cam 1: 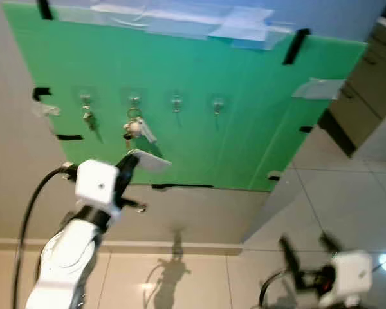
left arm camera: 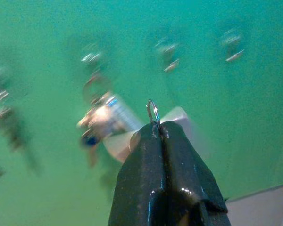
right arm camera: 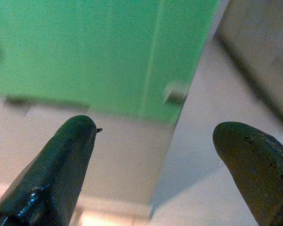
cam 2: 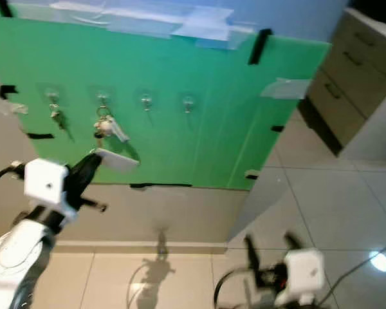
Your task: Hang keys on a hook
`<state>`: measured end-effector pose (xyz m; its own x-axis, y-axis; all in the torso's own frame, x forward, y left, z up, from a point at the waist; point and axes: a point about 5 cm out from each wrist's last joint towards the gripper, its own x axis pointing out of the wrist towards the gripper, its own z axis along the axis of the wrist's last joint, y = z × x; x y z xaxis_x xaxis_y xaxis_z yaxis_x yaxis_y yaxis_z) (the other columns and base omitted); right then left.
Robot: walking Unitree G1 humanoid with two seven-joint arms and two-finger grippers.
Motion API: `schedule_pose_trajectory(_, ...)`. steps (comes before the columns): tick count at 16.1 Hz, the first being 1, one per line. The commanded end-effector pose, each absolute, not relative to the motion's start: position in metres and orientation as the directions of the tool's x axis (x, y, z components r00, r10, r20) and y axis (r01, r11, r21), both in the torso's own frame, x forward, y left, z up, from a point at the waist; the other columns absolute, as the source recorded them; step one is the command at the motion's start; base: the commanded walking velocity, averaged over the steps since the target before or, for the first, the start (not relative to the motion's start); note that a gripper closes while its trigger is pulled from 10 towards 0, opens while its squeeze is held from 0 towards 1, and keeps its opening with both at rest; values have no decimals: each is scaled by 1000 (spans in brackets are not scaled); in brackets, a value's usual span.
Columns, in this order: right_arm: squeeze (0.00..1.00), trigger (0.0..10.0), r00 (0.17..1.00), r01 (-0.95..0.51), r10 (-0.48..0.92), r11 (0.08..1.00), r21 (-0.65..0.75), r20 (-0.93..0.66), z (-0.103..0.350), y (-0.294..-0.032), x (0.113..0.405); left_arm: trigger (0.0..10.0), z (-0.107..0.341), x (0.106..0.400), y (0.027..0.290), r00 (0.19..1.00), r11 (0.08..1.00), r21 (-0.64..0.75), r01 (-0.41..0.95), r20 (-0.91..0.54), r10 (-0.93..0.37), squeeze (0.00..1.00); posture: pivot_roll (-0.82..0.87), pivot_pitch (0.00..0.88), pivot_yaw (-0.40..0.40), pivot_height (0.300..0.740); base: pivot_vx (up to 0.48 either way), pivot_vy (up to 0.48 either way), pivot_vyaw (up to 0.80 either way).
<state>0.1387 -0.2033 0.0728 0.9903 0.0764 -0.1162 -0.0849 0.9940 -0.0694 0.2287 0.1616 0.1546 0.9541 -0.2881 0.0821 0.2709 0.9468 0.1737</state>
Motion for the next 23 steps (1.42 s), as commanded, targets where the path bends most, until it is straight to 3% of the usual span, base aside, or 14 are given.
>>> schedule_pose_trajectory(1, 0, 10000, 1000, -29, 28, 996, -87, -9, 88, -208, 151, 10000, 161, 233, 156, 939, 929, 237, 284, 127, -320, 0, -19, 0, -41, 740, 480, 0, 0)
schedule_pose_trajectory(4, 0, 10000, 997, 1, 5, 997, -79, 76, 97, -202, 165, 10000, 179, 245, 145, 915, 921, 230, 315, 185, -360, 0, -26, 0, -32, 740, 476, 0, 0)
schedule_pose_trajectory(8, 0, 10000, 997, -64, 66, 996, -54, 37, 82, -192, 168, 10000, 204, 259, 140, 890, 910, 214, 355, 220, -399, 0, -27, 0, -17, 740, 459, 0, 0)
schedule_pose_trajectory(10, 0, 10000, 995, -96, 98, 994, -44, 27, 93, -208, 205, 10000, 221, 276, 144, 872, 894, 230, 384, 228, -433, 0, -29, 0, -18, 740, 156, 0, 0)
schedule_pose_trajectory(12, 0, 10000, 993, -113, 115, 992, -53, 34, 105, -207, 214, 10000, 246, 288, 144, 816, 849, 205, 487, 239, -526, 0, -24, 0, -26, 740, 0, 0, 0)
schedule_pose_trajectory(13, 0, 10000, 992, -120, 123, 991, -56, 41, 108, -203, 214, 10000, 273, 290, 142, 743, 791, 196, 580, 271, -612, 0, -27, 0, -24, 740, 0, 0, 0)
schedule_pose_trajectory(17, 0, 10000, 987, -152, 154, 987, -47, 54, 112, -189, 214, 10000, 314, 276, 127, 559, 636, 229, 737, 322, -764, 0, -32, 0, -11, 740, 0, 0, 0)
schedule_pose_trajectory(19, 0, 10000, 984, -170, 172, 985, -42, 53, 116, -186, 216, 10000, 317, 279, 127, 526, 592, 195, 782, 303, -795, 0, -33, 0, -7, 740, 0, 0, 0)
schedule_pose_trajectory(23, 0, 10000, 969, -240, 242, 970, -48, 42, 123, -176, 225, 10000, 278, 297, 128, 455, 455, -35, 890, 138, -880, 0, -47, 0, 14, 740, 0, 0, 0)
